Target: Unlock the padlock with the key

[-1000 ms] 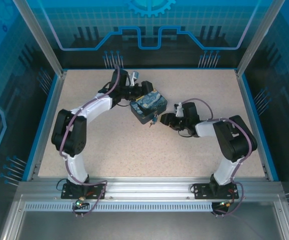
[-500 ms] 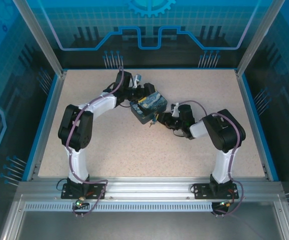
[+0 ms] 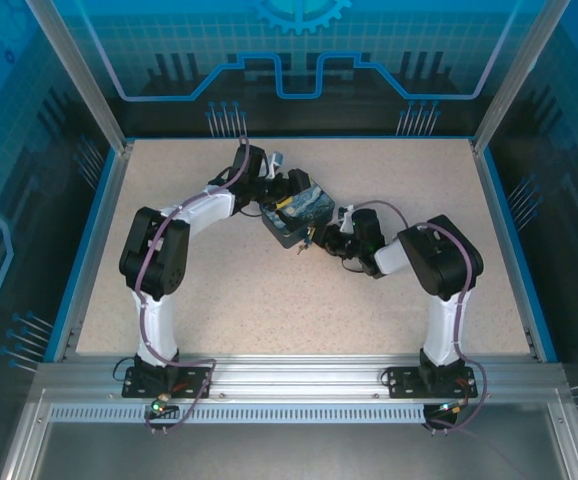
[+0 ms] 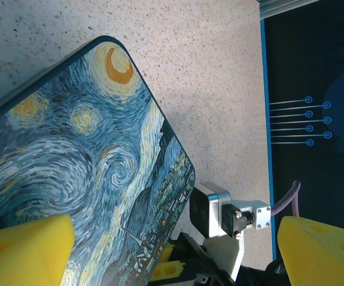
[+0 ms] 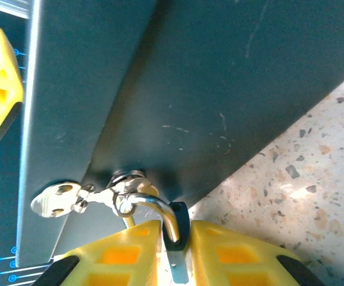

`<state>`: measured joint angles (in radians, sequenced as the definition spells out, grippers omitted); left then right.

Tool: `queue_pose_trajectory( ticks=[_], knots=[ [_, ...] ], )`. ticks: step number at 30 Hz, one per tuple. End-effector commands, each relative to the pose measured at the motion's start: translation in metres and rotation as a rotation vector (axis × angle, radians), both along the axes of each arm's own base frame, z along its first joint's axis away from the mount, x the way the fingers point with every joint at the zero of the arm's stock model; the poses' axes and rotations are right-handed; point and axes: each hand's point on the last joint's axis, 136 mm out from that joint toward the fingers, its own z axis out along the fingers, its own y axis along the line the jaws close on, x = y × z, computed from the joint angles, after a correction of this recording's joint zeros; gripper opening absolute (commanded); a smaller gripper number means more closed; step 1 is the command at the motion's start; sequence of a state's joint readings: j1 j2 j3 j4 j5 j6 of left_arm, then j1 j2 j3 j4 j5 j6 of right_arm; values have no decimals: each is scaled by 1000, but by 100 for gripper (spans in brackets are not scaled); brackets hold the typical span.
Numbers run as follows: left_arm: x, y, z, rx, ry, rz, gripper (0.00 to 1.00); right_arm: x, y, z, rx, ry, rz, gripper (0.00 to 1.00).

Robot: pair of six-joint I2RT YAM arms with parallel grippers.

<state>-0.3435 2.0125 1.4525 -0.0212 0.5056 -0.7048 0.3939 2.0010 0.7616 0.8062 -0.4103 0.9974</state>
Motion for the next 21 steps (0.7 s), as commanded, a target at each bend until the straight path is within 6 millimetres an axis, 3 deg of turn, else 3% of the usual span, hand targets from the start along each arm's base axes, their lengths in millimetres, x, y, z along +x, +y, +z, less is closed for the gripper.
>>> queue_pose_trajectory(
  ticks=[1, 6, 21],
  knots=[
    [0, -5, 0, -4, 6, -10, 90, -12, 6, -31, -42, 77, -3, 16],
    [1, -2, -7, 17, 18, -3, 90, -9, 1, -25, -34, 62, -34, 4],
    [-5, 3, -20, 38, 54, 10, 91, 7, -18, -16, 116, 88, -229, 2]
  ],
)
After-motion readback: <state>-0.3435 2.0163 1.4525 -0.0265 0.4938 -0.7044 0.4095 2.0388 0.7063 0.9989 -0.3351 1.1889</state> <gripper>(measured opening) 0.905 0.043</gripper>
